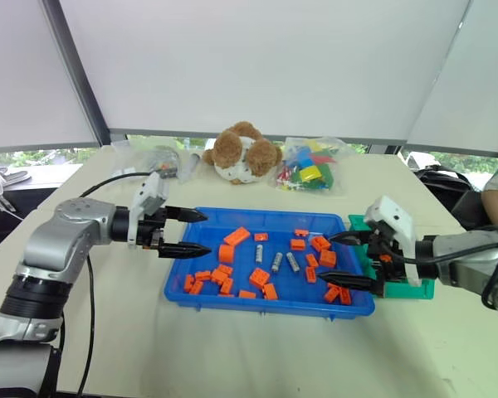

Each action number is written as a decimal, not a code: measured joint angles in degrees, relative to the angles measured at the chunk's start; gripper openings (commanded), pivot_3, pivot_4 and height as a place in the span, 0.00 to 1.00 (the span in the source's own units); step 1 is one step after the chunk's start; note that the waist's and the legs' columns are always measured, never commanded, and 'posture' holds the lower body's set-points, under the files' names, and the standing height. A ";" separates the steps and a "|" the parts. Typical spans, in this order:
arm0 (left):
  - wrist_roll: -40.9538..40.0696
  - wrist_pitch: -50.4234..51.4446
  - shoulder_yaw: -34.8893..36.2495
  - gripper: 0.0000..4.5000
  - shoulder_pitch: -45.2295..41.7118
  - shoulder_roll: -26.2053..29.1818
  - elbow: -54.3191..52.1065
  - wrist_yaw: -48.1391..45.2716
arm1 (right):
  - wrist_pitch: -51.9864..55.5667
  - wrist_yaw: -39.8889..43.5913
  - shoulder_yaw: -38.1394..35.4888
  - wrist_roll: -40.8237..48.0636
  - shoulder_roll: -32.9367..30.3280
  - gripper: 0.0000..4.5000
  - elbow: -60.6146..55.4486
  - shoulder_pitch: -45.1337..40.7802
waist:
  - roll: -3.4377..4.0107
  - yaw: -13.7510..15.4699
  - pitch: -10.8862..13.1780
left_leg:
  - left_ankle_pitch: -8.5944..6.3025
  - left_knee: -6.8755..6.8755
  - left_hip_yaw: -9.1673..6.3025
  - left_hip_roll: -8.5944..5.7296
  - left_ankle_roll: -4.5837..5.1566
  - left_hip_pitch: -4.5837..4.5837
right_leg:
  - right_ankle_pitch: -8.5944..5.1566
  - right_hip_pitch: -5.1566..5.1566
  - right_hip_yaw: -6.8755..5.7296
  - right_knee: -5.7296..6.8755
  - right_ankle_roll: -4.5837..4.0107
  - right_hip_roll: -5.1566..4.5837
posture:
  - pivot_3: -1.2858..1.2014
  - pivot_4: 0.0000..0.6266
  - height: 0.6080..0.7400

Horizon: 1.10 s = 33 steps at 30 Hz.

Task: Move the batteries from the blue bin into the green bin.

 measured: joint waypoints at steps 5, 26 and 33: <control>-0.14 0.28 0.21 1.00 0.87 0.64 -0.57 0.29 | -0.24 -0.02 1.29 -0.57 0.71 0.99 -0.02 0.02 | 0.00 -0.02 0.00 | 0.00 0.00 0.01 0.00 0.00 0.00 | 0.00 0.00 0.00 0.00 0.00 0.00 | 0.52 0.24 0.90; -2.39 2.64 1.05 1.00 1.50 0.64 -2.92 2.31 | -0.30 -0.13 6.81 -3.37 5.07 0.99 5.05 -6.93 | 0.00 0.00 0.00 | 0.00 0.00 0.01 0.00 0.00 0.00 | 0.00 0.00 0.00 0.00 0.00 0.00 | 0.52 0.24 0.90; -2.56 2.28 1.06 1.00 1.63 0.39 -2.87 2.78 | 0.66 -1.81 16.26 -9.55 12.51 0.99 12.92 -17.47 | 0.00 -0.39 0.00 | 0.01 0.00 0.09 0.02 0.00 0.01 | 0.01 -0.07 0.02 0.04 -0.02 0.01 | 0.52 0.24 0.90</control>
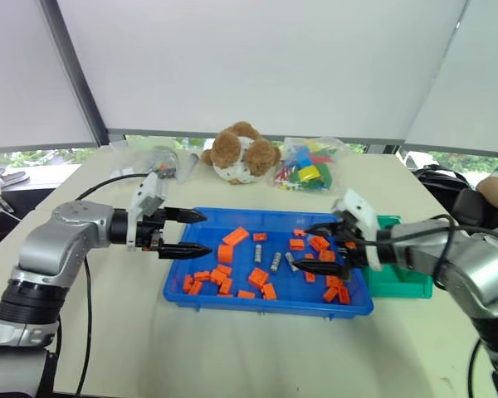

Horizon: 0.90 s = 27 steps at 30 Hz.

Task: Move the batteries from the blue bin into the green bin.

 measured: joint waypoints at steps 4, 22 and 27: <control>0.07 -0.23 0.09 1.00 0.51 0.17 0.07 0.05 | 1.47 -2.10 7.20 -5.25 8.22 0.99 9.83 -7.12 | 0.00 0.03 0.00 | 0.03 -0.04 0.07 0.04 -0.06 -0.03 | 0.00 -0.08 0.01 0.02 0.00 0.02 | 0.52 0.24 0.90; 1.23 -2.27 0.05 1.00 3.51 1.69 -1.99 0.20 | -5.32 -5.87 15.57 -23.13 26.73 0.99 40.87 -14.95 | 0.00 -0.05 -0.01 | 0.14 -0.01 0.13 0.06 -0.25 -0.21 | 0.00 -0.21 -0.01 0.01 0.02 0.01 | 0.52 0.24 0.90; 1.17 -2.18 0.06 1.00 4.41 1.86 -2.58 0.84 | -7.28 -5.88 14.92 -24.88 28.36 0.99 42.46 -15.01 | 0.00 -0.06 -0.01 | 0.14 -0.01 0.13 0.06 -0.26 -0.21 | 0.00 -0.21 -0.01 0.02 0.02 0.01 | 0.52 0.24 0.90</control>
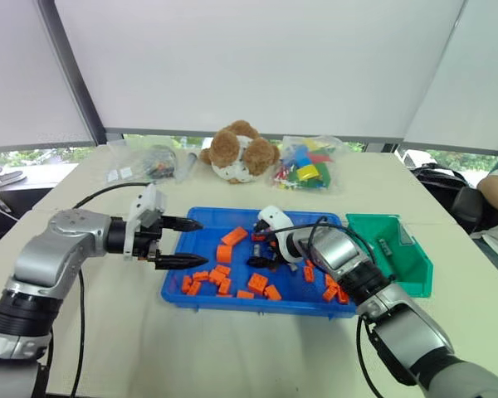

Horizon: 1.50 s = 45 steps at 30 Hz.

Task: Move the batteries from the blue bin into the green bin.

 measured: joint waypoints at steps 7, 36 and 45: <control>-0.13 0.02 0.18 1.00 0.22 0.44 -0.99 0.48 | -0.01 1.02 0.11 -2.14 0.51 0.46 -1.83 1.00 | 0.00 0.06 0.00 | 0.00 0.01 0.00 0.00 0.00 0.00 | 0.00 0.02 0.00 0.00 0.00 0.00 | 0.52 0.24 0.90; 0.10 -0.21 -0.01 1.00 0.43 0.02 -0.87 0.41 | 31.68 -5.16 -13.07 4.68 -4.48 0.86 -37.72 14.85 | 0.00 0.14 0.00 | -0.05 -0.03 0.02 0.00 0.07 -0.01 | 0.00 -0.04 0.01 -0.01 -0.01 -0.01 | 0.52 0.24 0.90; 0.13 -0.30 -0.07 1.00 0.44 -0.28 -0.88 0.45 | 34.87 -10.14 -13.44 6.09 -2.87 0.86 -39.64 17.21 | 0.00 0.22 0.00 | -0.10 -0.02 0.02 0.00 0.16 -0.01 | -0.01 -0.02 0.01 -0.02 -0.01 -0.02 | 0.52 0.24 0.90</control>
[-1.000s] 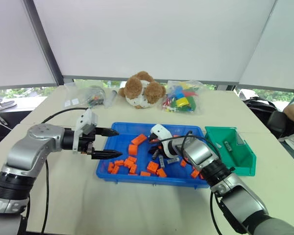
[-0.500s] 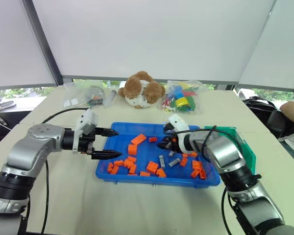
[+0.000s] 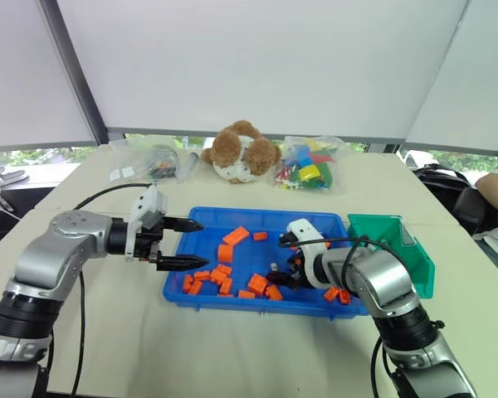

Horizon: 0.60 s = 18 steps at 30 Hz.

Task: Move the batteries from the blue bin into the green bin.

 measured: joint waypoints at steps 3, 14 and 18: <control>0.02 -0.01 0.00 1.00 0.00 0.00 0.00 0.09 | -0.59 -0.73 1.14 0.30 -0.13 0.86 0.19 0.78 | 0.00 -0.06 0.00 | 0.00 0.00 0.00 0.00 0.00 0.00 | 0.00 0.00 0.00 0.00 0.00 0.00 | 0.52 0.24 0.90; 0.64 -0.09 0.00 1.00 0.00 0.00 -0.01 0.68 | -9.44 -0.23 7.71 -0.36 -2.42 0.22 3.33 0.06 | -0.02 -0.14 -0.02 | -0.02 0.00 -0.01 0.00 0.03 0.00 | 0.00 0.00 0.00 0.00 0.00 0.01 | 0.52 0.24 0.90; 0.79 -0.09 0.00 1.00 0.00 0.00 -0.01 1.01 | -9.31 0.39 7.99 -0.09 -2.45 0.00 3.20 -0.24 | -0.02 -0.09 -0.02 | -0.02 0.00 -0.01 0.00 0.03 0.00 | 0.00 0.01 0.00 0.00 0.00 0.01 | 0.52 0.24 0.90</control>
